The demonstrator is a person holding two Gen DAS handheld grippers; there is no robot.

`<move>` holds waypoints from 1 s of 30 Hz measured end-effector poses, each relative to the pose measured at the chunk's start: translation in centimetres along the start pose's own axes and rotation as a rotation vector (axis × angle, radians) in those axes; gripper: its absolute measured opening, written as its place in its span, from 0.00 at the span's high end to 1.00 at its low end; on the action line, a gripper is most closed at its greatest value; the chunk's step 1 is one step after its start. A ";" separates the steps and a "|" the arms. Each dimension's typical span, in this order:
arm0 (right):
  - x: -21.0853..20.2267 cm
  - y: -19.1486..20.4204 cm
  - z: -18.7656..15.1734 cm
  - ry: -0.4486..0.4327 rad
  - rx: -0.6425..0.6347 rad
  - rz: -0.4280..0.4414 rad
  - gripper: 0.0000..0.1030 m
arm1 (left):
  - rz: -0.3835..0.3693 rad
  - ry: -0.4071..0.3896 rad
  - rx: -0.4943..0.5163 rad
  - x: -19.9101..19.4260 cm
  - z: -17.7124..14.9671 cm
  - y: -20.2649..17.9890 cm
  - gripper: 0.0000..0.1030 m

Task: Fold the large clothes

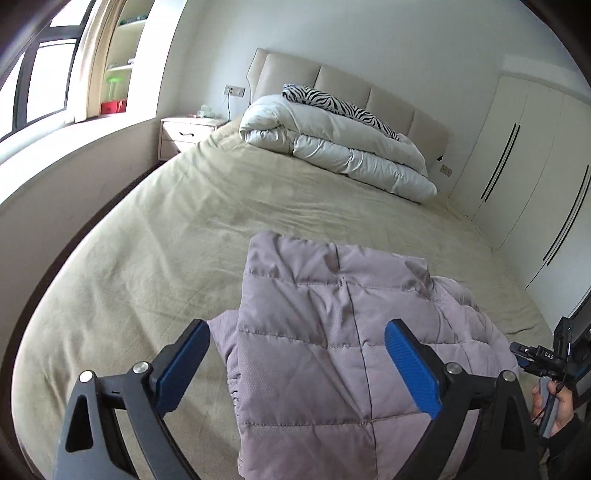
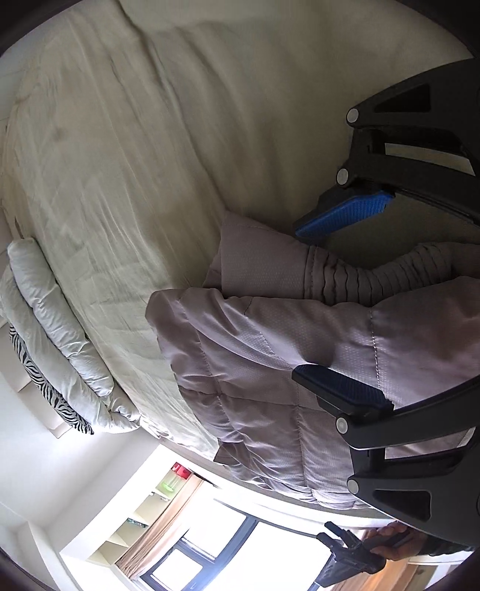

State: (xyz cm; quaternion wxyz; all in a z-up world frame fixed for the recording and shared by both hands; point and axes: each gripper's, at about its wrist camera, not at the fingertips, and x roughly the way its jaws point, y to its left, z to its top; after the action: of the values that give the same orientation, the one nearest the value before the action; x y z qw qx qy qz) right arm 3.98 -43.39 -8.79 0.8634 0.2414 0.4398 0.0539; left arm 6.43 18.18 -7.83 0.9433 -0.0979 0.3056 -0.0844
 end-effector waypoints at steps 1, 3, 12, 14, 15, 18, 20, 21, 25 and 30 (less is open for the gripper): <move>-1.1 0.3 -0.1 -0.037 -0.012 -0.024 0.32 | 0.030 -0.053 0.045 -1.3 0.3 -1.0 0.00; -3.5 1.4 -0.3 -0.122 -0.057 -0.080 0.32 | 0.094 -0.161 0.122 -3.6 0.9 -3.2 0.00; -14.0 10.6 -1.8 -0.575 -0.300 -0.201 0.03 | 0.314 -0.442 0.264 -10.7 2.9 -10.8 0.00; -16.0 12.7 -2.1 -0.676 -0.315 -0.258 0.00 | 0.381 -0.443 0.239 -11.5 3.3 -11.7 0.00; -16.8 13.7 -2.1 -0.713 -0.323 -0.273 0.00 | 0.404 -0.444 0.213 -12.0 3.4 -11.9 0.00; -19.3 16.2 -1.8 -0.732 -0.351 -0.222 0.00 | 0.372 -0.382 0.133 -12.5 3.7 -11.9 0.00; -20.3 17.6 -1.4 -0.696 -0.360 -0.179 0.00 | 0.308 -0.326 0.121 -12.3 3.4 -12.2 0.00; -20.9 18.3 -1.3 -0.666 -0.366 -0.160 0.00 | 0.295 -0.302 0.126 -12.1 3.1 -12.5 0.00; -20.7 20.3 -1.4 -0.495 -0.333 -0.141 0.00 | 0.292 -0.185 0.152 -10.0 1.3 -13.8 0.00; -17.3 22.0 -4.4 -0.321 -0.354 -0.256 0.00 | 0.234 0.010 0.108 -5.6 -1.9 -13.7 0.00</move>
State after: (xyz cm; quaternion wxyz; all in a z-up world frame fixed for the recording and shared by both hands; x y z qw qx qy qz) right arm -7.33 -27.73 11.92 0.9506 0.0345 0.3080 -0.0186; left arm -0.56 5.90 -2.97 0.9490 -0.0102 0.3148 0.0093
